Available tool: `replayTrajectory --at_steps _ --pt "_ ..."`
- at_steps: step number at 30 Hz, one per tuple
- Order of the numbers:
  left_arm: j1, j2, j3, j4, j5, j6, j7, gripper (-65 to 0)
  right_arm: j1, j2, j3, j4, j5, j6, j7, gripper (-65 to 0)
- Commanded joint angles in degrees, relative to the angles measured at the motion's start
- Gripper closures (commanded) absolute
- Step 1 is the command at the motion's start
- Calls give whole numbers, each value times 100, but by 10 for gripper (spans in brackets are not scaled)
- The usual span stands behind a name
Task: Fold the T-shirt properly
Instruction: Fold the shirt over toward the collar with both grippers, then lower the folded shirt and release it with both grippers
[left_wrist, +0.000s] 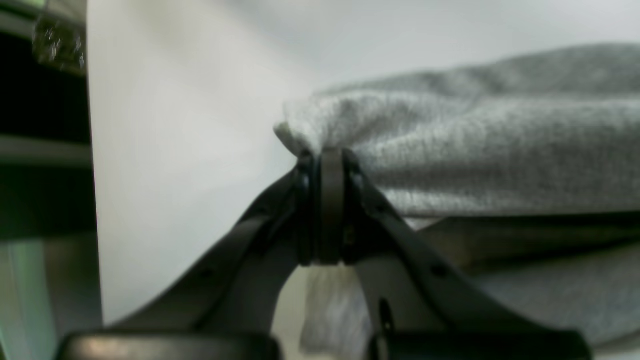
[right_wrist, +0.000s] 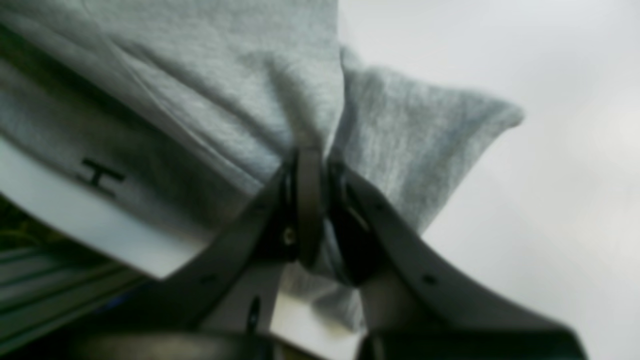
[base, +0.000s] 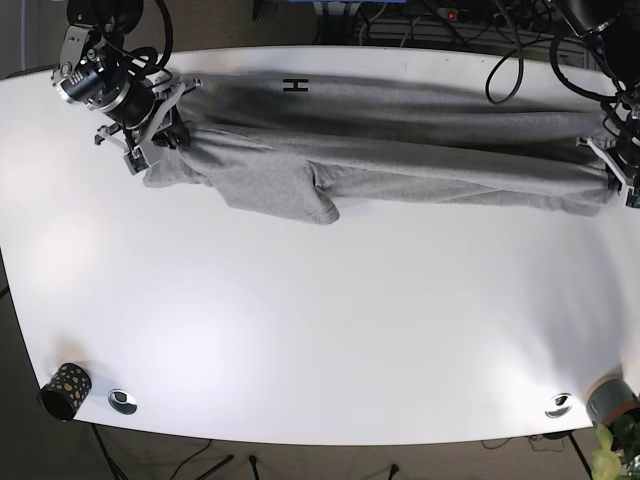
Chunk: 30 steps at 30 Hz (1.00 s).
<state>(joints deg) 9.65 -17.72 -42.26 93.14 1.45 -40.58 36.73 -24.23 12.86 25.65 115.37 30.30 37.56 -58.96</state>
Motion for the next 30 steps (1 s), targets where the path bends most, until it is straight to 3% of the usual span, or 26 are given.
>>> replayTrajectory --at_steps 1,8,10,13,15,18,19,22,30 --pt "42 -149 -51 123 0 58 -64 0 -113 28 42 107 51 20 89 0" --pt "428 -158 -60 105 17 58 -64 -6 -316 -51 42 63 -11 11 98 0" --pt "472 -158 -33 88 26 58 -64 -18 -316 -86 50 63 -160 11 98 -52" --pt "499 -158 -25 88 193 58 -64 -142 -307 -209 50 63 -494 11 98 -254" --pt "490 -141 -16 88 369 58 -64 -290 -307 -288 50 80 -600 29 107 -392" --pt "490 -141 134 123 413 58 -64 -454 -289 -288 50 98 -600 72 107 -471" --pt "490 -149 169 132 413 58 -64 -479 -280 -297 50 98 -600 72 116 -472" --pt "472 -141 204 352 404 58 -73 -468 -140 -306 42 98 -512 81 116 -472" --pt "411 -114 591 1072 -132 58 -64 -433 238 -297 -2 45 543 72 98 -472"
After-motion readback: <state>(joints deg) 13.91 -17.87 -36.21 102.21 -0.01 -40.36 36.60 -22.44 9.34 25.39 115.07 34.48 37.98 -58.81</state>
